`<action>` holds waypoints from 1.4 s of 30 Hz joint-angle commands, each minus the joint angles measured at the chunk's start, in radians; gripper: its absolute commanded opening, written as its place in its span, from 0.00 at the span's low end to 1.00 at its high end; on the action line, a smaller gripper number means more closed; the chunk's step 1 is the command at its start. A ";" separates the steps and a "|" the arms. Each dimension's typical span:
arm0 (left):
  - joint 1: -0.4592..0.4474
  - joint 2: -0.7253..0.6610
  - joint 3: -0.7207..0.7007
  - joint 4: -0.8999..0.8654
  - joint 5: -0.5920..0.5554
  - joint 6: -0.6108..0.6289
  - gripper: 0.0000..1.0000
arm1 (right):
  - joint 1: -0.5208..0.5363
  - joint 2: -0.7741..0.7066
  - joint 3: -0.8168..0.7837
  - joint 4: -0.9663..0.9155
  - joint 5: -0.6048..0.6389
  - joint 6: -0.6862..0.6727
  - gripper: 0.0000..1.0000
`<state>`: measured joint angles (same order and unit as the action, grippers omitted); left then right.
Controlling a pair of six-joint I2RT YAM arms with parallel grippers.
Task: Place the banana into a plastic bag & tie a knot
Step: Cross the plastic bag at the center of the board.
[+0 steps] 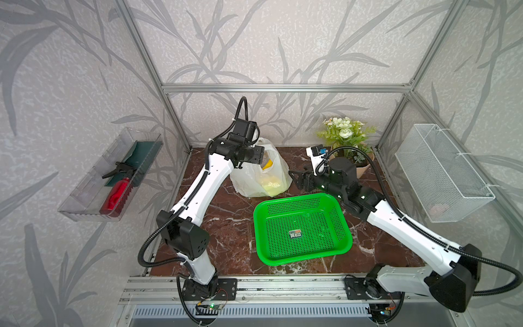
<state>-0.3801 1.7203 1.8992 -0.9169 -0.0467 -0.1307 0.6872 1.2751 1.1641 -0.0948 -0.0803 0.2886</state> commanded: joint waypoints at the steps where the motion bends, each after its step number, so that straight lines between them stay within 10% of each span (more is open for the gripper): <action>1: 0.009 0.015 0.036 -0.034 0.020 -0.036 0.65 | -0.005 0.007 0.035 0.018 -0.012 0.007 0.74; 12: 0.023 0.002 0.042 -0.030 0.079 -0.121 0.00 | -0.005 -0.013 -0.005 0.036 0.005 0.000 0.71; 26: 0.023 -0.140 0.069 -0.090 0.190 -0.403 0.00 | 0.136 0.183 -0.076 0.560 -0.001 -0.237 0.75; 42: 0.036 -0.118 0.212 -0.194 0.348 -0.531 0.00 | 0.212 0.637 0.265 0.939 0.205 -0.307 0.95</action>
<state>-0.3515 1.5982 2.0819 -1.0744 0.2550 -0.6121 0.8932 1.8793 1.3689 0.7261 0.0792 -0.0216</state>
